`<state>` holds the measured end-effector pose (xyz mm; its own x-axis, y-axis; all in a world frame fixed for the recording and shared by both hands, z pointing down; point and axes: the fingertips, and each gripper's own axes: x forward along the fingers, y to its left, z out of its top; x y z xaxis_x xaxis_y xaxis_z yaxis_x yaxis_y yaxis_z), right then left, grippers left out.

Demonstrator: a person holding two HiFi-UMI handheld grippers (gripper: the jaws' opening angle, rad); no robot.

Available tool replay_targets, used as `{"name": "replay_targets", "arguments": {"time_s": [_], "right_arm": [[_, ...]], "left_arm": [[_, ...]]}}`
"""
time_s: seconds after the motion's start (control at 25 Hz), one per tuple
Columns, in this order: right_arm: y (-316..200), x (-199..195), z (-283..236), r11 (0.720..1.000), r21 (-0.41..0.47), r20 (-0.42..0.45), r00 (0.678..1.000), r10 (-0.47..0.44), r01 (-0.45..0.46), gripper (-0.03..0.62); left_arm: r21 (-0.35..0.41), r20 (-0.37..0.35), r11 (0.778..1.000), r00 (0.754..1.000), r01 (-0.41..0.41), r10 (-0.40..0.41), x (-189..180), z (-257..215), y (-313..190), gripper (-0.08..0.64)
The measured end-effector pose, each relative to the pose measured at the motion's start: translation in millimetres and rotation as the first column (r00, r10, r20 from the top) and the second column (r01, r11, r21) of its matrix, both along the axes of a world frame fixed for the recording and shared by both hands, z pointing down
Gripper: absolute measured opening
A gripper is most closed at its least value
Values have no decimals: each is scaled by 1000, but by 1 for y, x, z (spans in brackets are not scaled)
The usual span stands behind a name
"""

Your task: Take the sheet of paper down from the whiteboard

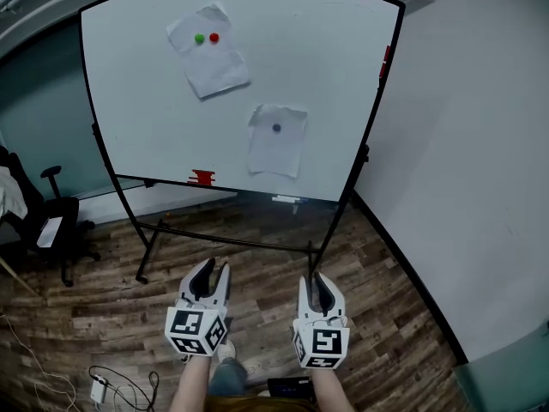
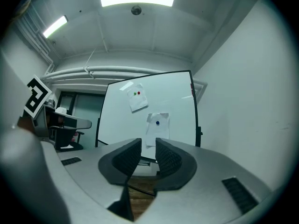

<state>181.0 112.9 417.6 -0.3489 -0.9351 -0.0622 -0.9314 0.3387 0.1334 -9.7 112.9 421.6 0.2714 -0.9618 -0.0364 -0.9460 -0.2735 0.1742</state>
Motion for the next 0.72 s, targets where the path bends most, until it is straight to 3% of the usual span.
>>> {"name": "replay_targets", "arguments": {"time_s": [0.24, 0.48, 0.72], "right_arm": [[-67, -14, 3, 1000, 9, -22, 1000, -10, 10, 107], [-186, -42, -1, 1000, 29, -52, 999, 9, -8, 112], [-311, -79, -22, 999, 29, -63, 997, 37, -35, 114]], "left_arm": [[5, -20, 1000, 1000, -9, 9, -9, 10, -72, 121], [19, -29, 998, 998, -53, 54, -23, 7, -200, 121], [15, 10, 991, 991, -135, 135, -33, -13, -327, 121]]}}
